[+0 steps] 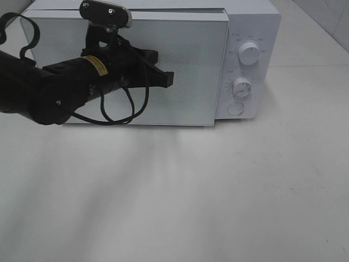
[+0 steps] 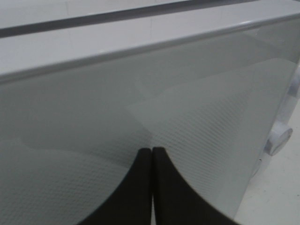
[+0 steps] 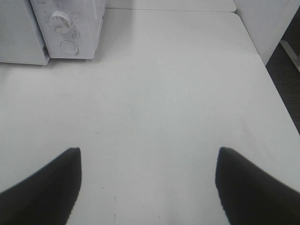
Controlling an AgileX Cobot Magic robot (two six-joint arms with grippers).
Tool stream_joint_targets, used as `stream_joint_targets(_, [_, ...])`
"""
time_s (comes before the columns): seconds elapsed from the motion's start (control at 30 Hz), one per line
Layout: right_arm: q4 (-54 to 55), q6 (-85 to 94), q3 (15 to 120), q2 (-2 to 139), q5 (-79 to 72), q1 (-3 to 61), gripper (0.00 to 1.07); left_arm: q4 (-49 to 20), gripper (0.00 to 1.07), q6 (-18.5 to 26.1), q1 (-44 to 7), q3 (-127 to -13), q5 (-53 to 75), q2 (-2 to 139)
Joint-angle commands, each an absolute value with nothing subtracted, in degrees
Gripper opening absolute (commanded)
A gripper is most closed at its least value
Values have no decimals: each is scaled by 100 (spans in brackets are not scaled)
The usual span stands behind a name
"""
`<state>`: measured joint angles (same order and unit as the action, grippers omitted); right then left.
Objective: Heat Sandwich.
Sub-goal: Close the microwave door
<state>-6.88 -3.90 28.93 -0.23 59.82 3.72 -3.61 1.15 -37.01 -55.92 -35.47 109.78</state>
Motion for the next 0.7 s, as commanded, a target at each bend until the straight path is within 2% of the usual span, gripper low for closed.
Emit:
stream_joint_targets(0.03, [-676, -344, 2888, -178, 5947, 327, 76, -435, 0, 115, -3862, -5884, -3524, 11133])
stream_joint_targets(0.23, [-676, -344, 2888, -178, 5947, 327, 76, -458, 0, 109, -4034, -6446, -3277, 11465])
stream_joint_targets(0.7, [-676, -344, 2888, -178, 5947, 327, 76, -596, 0, 115, -4011, -7374, -2922, 11940])
